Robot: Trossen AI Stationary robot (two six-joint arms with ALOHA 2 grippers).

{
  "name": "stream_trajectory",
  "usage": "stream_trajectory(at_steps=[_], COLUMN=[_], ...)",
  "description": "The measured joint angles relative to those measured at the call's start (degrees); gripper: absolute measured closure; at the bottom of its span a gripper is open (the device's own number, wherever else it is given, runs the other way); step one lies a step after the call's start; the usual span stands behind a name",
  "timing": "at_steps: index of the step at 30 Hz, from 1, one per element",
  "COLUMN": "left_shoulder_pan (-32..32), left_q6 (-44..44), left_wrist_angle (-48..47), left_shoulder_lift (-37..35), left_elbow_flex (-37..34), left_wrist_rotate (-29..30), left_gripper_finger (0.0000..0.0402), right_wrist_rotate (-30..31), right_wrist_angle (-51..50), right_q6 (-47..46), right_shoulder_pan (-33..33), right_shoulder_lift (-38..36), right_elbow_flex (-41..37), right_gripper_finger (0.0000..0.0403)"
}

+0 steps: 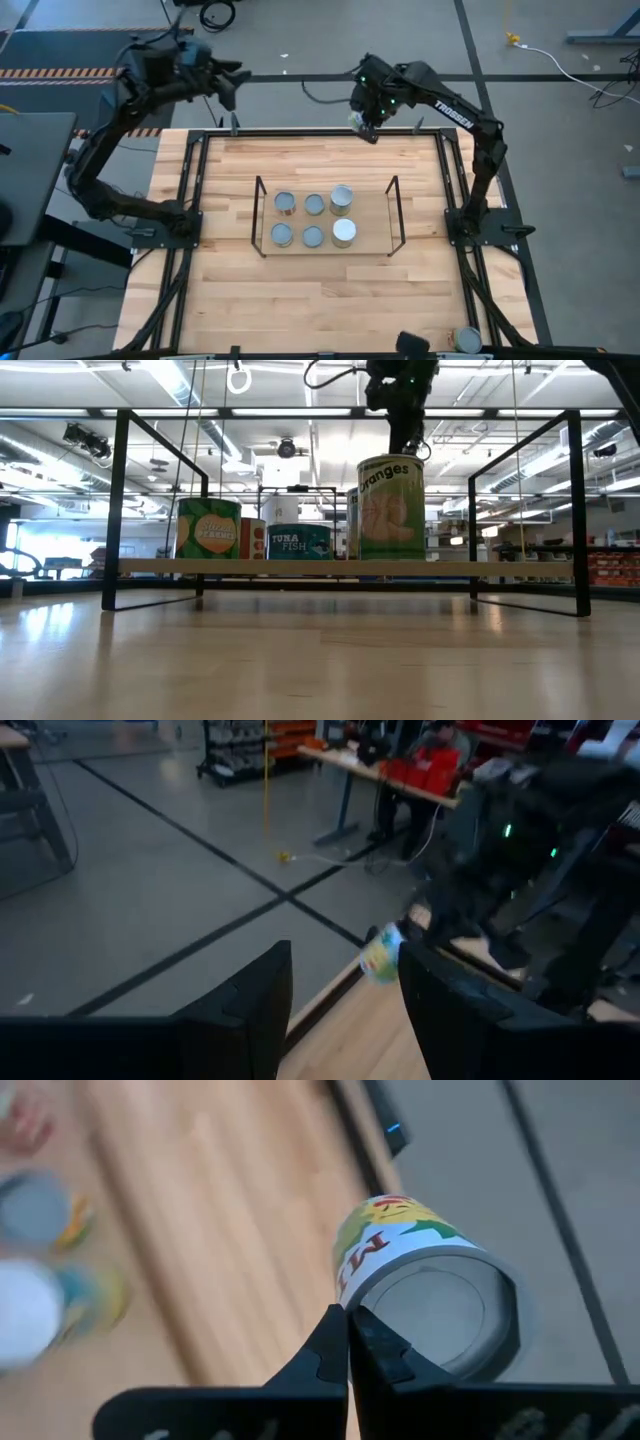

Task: Pick and place cans onto a shelf
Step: Put the canned mixed fruit on the shelf

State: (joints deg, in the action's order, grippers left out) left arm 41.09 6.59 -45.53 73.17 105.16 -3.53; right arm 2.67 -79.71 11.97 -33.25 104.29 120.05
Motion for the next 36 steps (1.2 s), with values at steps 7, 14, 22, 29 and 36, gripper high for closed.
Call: stream_trajectory(at_steps=[7,14,22,29,36], left_shoulder_pan=[1.1,1.1,0.2,-1.5,-2.9], left_q6=[0.2,3.3,4.0,4.8,5.0], left_wrist_angle=[-0.9,-7.6,-13.4,-10.5,-1.3], left_shoulder_lift=[-2.0,-2.8,-2.9,-2.8,-2.8], left_elbow_flex=[0.0,0.0,0.0,0.0,0.0], left_wrist_rotate=[-2.2,-3.1,-2.9,-2.5,-1.9], left_gripper_finger=[0.0214,0.0214,0.0214,0.0214,0.0214], right_wrist_rotate=[-1.7,-7.0,-11.0,-5.2,-5.7], right_wrist_angle=[0.1,-0.9,-4.1,-9.0,-9.7], right_q6=[5.1,5.9,3.6,2.7,-3.8], right_shoulder_pan=[4.4,6.1,7.1,9.9,14.2], right_shoulder_lift=[0.7,0.7,0.7,0.7,0.7], right_elbow_flex=[0.0,0.0,-3.9,-8.9,-13.5], right_gripper_finger=[0.0402,0.0401,0.0400,0.0400,0.0399])
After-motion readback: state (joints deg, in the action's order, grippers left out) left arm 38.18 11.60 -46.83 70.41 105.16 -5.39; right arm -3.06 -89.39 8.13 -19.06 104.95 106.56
